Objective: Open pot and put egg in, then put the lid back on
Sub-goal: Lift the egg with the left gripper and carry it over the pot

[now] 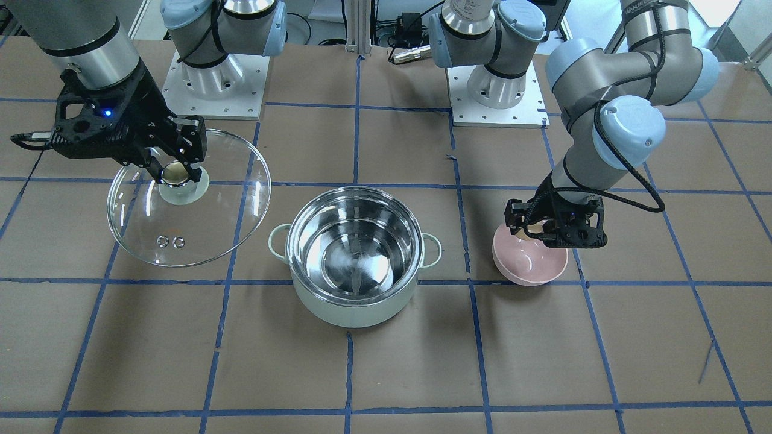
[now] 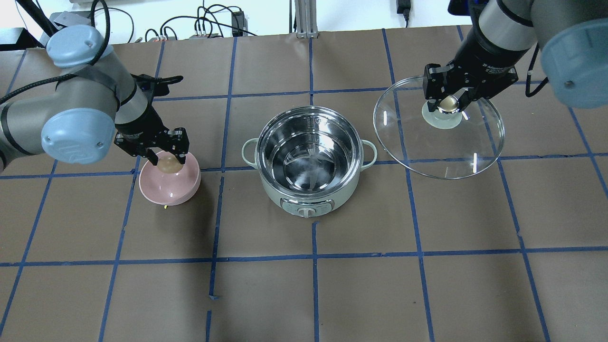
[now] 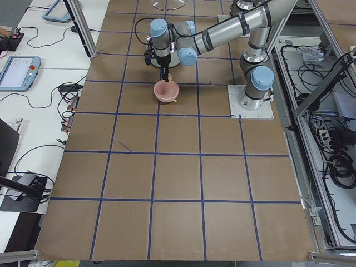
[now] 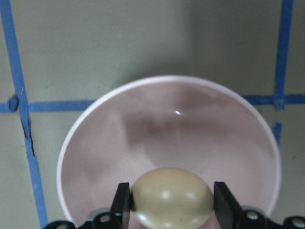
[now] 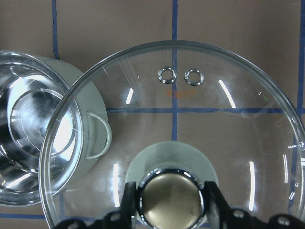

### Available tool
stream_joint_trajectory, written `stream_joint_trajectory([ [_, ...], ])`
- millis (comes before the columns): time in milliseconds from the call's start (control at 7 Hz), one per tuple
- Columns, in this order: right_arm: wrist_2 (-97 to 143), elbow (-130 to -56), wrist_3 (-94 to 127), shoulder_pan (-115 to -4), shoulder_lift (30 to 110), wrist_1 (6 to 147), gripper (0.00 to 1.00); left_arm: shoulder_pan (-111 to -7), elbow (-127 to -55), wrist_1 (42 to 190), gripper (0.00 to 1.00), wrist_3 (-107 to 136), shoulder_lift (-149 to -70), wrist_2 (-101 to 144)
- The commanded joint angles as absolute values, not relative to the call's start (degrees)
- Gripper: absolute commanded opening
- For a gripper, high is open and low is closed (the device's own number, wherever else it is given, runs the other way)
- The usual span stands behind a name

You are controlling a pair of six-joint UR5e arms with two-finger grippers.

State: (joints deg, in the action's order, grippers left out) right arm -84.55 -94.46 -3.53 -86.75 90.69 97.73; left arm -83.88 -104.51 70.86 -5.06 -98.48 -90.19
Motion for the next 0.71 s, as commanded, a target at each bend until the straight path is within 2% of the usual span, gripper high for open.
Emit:
stream_joint_trajectory([
  [0,-84.55,-94.48,-3.6,-86.75,90.62,97.73,0.38,-94.6,-97.33,71.19,0.08,7.15,-100.7,-90.43],
  [286,-84.55,-94.4,-3.6,-86.75,90.62,97.73,0.38,-104.89,-96.06,63.16,0.08,20.67,-105.71,-91.4],
  [571,-84.55,-94.48,-3.69,-86.75,90.62,97.73,0.38,-110.63,-95.8,57.42,0.08,25.83,-108.45,-92.46],
])
